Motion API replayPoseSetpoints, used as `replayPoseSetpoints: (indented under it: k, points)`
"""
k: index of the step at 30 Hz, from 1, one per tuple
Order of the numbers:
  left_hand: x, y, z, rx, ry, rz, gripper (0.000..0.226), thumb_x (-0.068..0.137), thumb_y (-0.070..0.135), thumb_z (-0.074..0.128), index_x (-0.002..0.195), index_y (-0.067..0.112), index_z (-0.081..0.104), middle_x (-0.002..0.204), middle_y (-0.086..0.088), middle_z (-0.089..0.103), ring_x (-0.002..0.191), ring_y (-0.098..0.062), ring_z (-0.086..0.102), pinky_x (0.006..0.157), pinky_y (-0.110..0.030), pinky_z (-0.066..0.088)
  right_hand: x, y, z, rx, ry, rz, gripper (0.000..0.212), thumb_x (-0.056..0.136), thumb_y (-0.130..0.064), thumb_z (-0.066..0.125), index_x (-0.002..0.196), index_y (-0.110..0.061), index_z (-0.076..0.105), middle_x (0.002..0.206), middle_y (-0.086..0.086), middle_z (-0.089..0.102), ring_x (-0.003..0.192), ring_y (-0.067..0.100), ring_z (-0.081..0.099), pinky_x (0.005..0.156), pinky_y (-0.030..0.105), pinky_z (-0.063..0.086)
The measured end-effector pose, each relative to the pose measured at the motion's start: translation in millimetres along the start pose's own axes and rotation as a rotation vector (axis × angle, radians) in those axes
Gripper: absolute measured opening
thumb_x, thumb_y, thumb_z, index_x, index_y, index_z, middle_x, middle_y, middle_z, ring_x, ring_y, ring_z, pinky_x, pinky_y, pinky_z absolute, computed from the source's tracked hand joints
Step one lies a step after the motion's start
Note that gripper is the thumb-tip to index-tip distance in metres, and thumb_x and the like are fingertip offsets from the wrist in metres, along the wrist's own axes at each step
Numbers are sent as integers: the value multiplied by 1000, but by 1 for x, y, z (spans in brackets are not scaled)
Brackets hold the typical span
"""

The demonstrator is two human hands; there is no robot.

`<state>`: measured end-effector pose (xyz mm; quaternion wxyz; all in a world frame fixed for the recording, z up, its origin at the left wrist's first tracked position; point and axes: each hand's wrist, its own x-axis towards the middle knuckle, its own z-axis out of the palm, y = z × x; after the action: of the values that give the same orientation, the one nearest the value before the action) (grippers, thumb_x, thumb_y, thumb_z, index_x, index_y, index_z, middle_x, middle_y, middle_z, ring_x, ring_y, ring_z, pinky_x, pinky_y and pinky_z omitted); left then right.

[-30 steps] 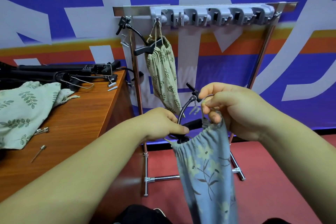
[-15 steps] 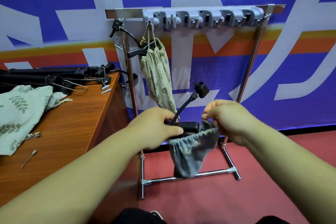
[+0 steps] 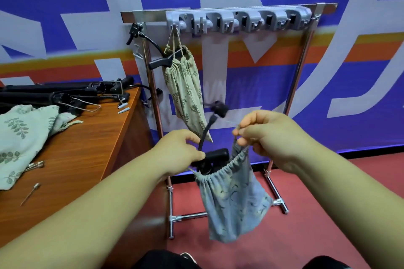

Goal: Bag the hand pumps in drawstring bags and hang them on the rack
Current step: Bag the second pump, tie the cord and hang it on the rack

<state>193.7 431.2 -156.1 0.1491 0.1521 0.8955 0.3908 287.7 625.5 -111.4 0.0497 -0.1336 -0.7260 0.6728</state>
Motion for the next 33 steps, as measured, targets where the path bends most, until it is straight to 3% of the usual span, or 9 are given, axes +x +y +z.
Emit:
replayPoseSetpoints:
  k: [2, 6, 10, 16, 20, 23, 25, 29, 33]
  points:
    - [-1, -3, -2, -72, 46, -12, 28, 71, 15, 68, 97, 26, 68, 83, -2, 77, 77, -32, 73, 79, -48, 61, -1, 5, 4, 17, -20, 48, 24, 90, 9, 57, 82, -13, 58, 84, 7, 75, 58, 11, 67, 51, 23, 32]
    - [-1, 4, -4, -381, 121, -18, 41, 89, -6, 50, 121, 19, 51, 88, -5, 64, 64, -19, 68, 66, -38, 59, -2, 4, 11, 43, -67, 92, 23, 90, 7, 59, 83, -15, 59, 81, 6, 70, 67, 15, 73, 55, 21, 42]
    - [-5, 11, -6, -506, 170, 51, 57, 89, -14, 50, 132, 22, 38, 93, -8, 53, 63, -19, 66, 65, -40, 61, 0, 3, 19, 1, -66, 72, 21, 86, 3, 68, 79, -16, 63, 80, 6, 71, 71, 14, 67, 69, 27, 45]
    - [-6, 15, -8, -579, 15, 131, 81, 75, -20, 65, 133, 30, 38, 119, -14, 52, 96, -39, 70, 67, -33, 54, 1, 6, 34, 1, -87, 71, 22, 83, 5, 71, 79, -15, 61, 79, 13, 71, 66, 18, 66, 55, 22, 43]
    - [-8, 13, -7, -548, -58, 165, 79, 74, -13, 63, 131, 33, 34, 120, -10, 49, 78, -21, 73, 77, -38, 58, 2, 6, 42, 31, -79, 75, 22, 83, 5, 70, 80, -13, 59, 67, 9, 71, 64, 16, 67, 51, 20, 47]
    - [-11, 13, -8, -482, -111, 183, 88, 58, 5, 67, 133, 34, 32, 119, -9, 49, 71, -19, 66, 60, -24, 51, 1, 3, 48, 47, -62, 56, 24, 82, 7, 71, 76, -12, 58, 59, 5, 65, 58, 17, 66, 46, 18, 45]
    - [-12, 13, -6, -506, -150, 189, 93, 57, 5, 68, 138, 31, 29, 122, -12, 49, 62, -14, 63, 54, -21, 47, -1, 0, 50, 42, -46, 22, 24, 80, 9, 72, 73, -10, 59, 57, 7, 62, 48, 15, 60, 40, 16, 39]
    - [-13, 13, -1, -630, -211, 192, 100, 62, -10, 71, 145, 24, 26, 116, -17, 52, 77, -28, 71, 56, -19, 51, -2, -2, 50, 48, -35, 11, 20, 79, 6, 75, 73, -8, 62, 57, 8, 62, 43, 13, 54, 39, 16, 40]
    - [-15, 15, -2, -726, -235, 169, 85, 64, -13, 63, 137, 20, 35, 103, -16, 54, 64, -25, 66, 64, -30, 56, -1, -6, 46, -74, 9, -48, 16, 80, -8, 79, 71, -12, 66, 61, 4, 65, 49, 10, 54, 43, 15, 41]
